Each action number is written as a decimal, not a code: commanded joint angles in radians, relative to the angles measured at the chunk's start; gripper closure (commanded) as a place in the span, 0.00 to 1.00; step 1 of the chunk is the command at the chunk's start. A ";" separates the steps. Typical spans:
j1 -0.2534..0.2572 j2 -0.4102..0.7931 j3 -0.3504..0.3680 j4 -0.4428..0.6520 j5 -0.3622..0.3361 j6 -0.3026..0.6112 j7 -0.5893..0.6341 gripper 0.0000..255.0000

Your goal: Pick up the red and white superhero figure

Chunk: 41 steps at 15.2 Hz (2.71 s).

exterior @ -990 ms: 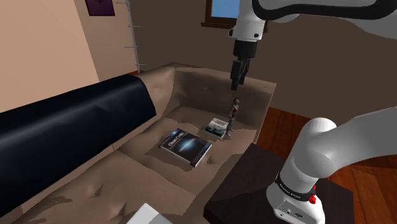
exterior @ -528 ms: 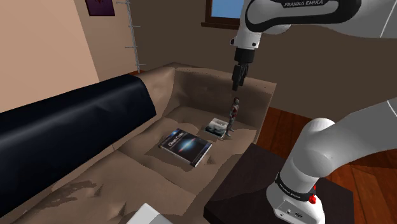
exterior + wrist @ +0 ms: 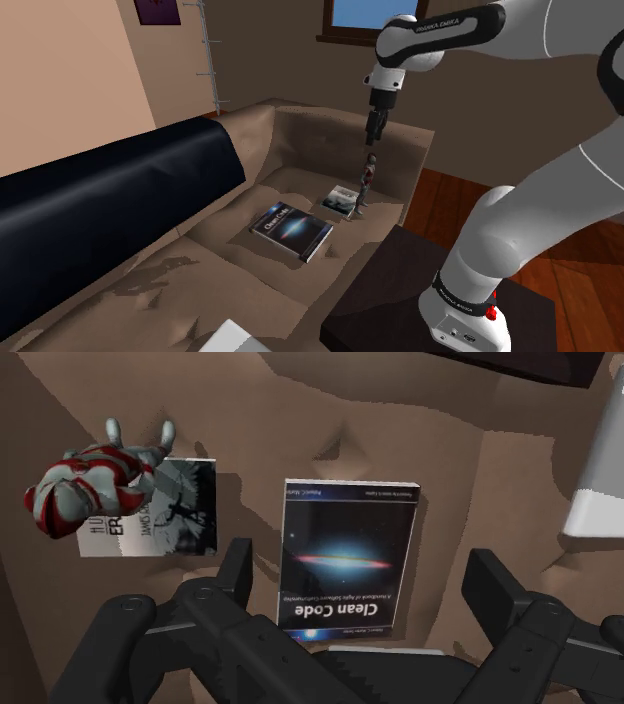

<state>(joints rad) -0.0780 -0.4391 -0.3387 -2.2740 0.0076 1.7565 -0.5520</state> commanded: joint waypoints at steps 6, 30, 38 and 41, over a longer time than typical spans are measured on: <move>-0.011 0.245 -0.137 0.119 0.068 0.077 -0.196 0.00; -0.088 0.653 -0.220 0.296 0.290 0.173 -0.486 1.00; -0.084 0.630 -0.224 0.320 0.273 0.131 -0.468 1.00; -0.082 0.612 -0.227 0.341 0.260 0.097 -0.455 1.00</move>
<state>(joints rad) -0.1599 0.1766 -0.5642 -1.9416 0.2712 1.8652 -1.0101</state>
